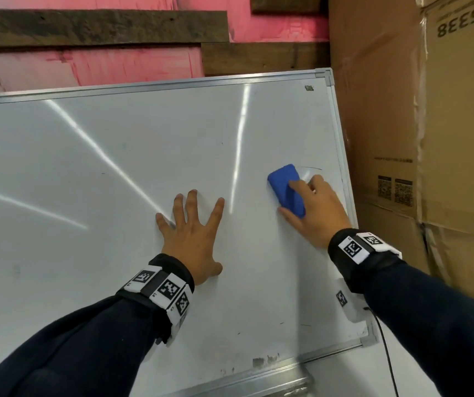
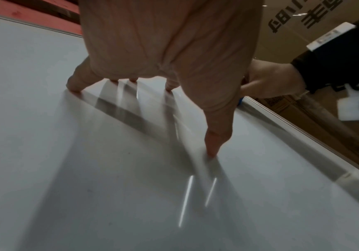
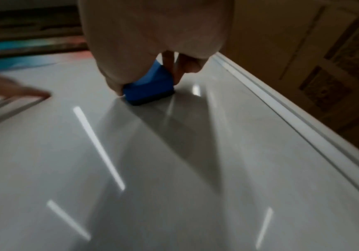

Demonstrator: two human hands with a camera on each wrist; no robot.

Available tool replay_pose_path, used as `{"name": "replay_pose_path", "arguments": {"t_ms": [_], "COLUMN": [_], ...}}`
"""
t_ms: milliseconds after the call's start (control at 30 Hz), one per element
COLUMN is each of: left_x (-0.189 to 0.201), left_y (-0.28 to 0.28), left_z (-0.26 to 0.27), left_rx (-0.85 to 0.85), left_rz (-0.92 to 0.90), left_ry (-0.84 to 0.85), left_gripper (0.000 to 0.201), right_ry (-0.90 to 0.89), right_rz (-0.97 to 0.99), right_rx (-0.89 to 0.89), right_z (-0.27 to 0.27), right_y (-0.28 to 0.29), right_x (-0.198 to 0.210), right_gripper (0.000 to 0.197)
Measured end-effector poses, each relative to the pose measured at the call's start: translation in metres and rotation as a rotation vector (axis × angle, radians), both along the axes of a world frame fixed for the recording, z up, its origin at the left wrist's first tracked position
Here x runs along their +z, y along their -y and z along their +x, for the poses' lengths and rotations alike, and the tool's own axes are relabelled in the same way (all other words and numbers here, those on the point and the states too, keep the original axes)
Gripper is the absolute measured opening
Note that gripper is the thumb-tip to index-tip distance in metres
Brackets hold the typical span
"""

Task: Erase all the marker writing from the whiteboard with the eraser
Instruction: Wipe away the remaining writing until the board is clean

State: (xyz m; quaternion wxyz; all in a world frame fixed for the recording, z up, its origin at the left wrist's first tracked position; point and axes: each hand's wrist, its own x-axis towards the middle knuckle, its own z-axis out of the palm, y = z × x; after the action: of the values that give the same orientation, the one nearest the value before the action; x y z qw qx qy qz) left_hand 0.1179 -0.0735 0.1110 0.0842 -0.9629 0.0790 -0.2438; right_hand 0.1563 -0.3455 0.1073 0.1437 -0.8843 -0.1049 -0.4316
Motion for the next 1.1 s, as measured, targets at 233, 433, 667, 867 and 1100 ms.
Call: {"name": "replay_pose_path", "arguments": {"t_ms": [233,433,667,867,1100], "left_x": [-0.003,-0.005,-0.005,-0.007,-0.007], "left_y": [0.005,0.005,0.006,0.008,0.011], "left_z": [0.001,0.002,0.003,0.005,0.005], "left_rx": [-0.014,-0.012,-0.009,-0.008,-0.019], "left_rz": [-0.033,-0.041,-0.036,-0.039,-0.022], "left_ry": [0.020,0.037,0.033,0.033,0.020], "left_gripper": [0.124,0.126,0.127,0.126,0.126], "right_ry": [0.045,0.023,0.035,-0.017,0.004], "right_rz": [0.078,0.130,0.103,0.142,0.225], "right_rx": [-0.068,-0.085,-0.059,-0.042,-0.065], "right_z": [0.007,0.004,0.008,0.001,0.009], "right_y": [0.029,0.014,0.031,0.020,0.042], "right_x": [0.009,0.000,-0.009,-0.024,-0.011], "right_gripper": [0.053,0.049,0.053,0.051,0.052]}}
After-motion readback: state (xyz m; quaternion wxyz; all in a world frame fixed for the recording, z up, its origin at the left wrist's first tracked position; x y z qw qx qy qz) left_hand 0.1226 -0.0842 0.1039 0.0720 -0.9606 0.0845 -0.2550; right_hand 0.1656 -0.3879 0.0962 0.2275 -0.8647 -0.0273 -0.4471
